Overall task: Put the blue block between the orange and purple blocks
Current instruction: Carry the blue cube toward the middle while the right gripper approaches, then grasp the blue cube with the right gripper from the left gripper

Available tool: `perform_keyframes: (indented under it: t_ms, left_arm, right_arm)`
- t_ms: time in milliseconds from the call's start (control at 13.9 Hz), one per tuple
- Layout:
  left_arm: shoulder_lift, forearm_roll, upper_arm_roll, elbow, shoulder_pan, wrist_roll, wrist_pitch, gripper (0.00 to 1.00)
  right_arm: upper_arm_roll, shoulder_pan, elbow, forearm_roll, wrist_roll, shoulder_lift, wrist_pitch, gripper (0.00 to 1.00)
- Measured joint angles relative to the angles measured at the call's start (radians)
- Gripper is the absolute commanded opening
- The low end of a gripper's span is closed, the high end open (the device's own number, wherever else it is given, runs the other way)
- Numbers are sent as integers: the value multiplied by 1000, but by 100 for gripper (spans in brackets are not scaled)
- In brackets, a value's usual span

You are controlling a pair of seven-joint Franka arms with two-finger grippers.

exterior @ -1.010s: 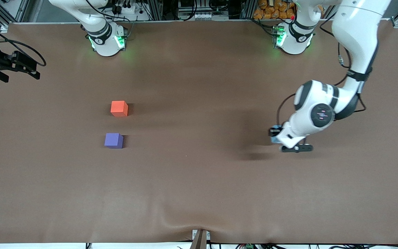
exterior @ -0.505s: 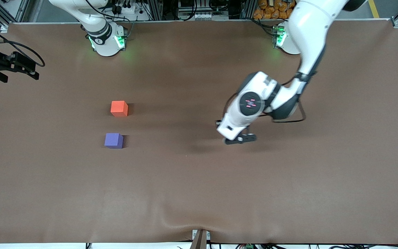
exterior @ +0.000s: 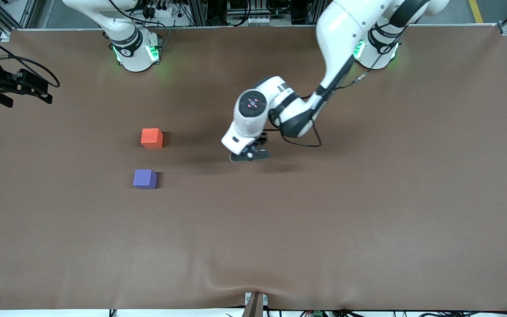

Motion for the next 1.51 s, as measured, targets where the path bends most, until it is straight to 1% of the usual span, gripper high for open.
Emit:
perform_keyframes:
  t_ms: [72,144,288,505,649,793,938,1082,1298,1514]
  left_arm:
    - [19,0,24,3,-29,-1,30,73]
    - [38,0,48,6,-51,-1,57,100]
    - [60,0,70,13,-65,2,83,100]
    - [45,0,79,49,-60,2,90,100]
    - [-9,0,80,68,-55,2,78,100]
    - [-107,0,87,79,-28,1,-27,100]
    - [-220,1,95,81,39,2,-151,100]
    - [-311,2,98,78,151,55,-251,100]
    - [-379,2,96,68,308,192,-362,100]
    - [-420,0,91,62,442,350,-450,100]
  right_arm:
    - [1,0,0,0,0,9,0,100]
    - [1,0,-1,0,0,28,-1,100]
    - [2,0,-1,0,0,89,3,100]
    - [8,6,1,0,0,172,12,100]
    - [14,16,1,7,0,210,27,100]
    - [16,37,-2,54,9,229,35,100]
    - [17,73,-21,132,56,233,69,100]
    - [20,141,-51,166,106,235,140,100]
    - [26,295,-71,171,242,265,250,100]
    - [29,438,-82,172,365,337,391,100]
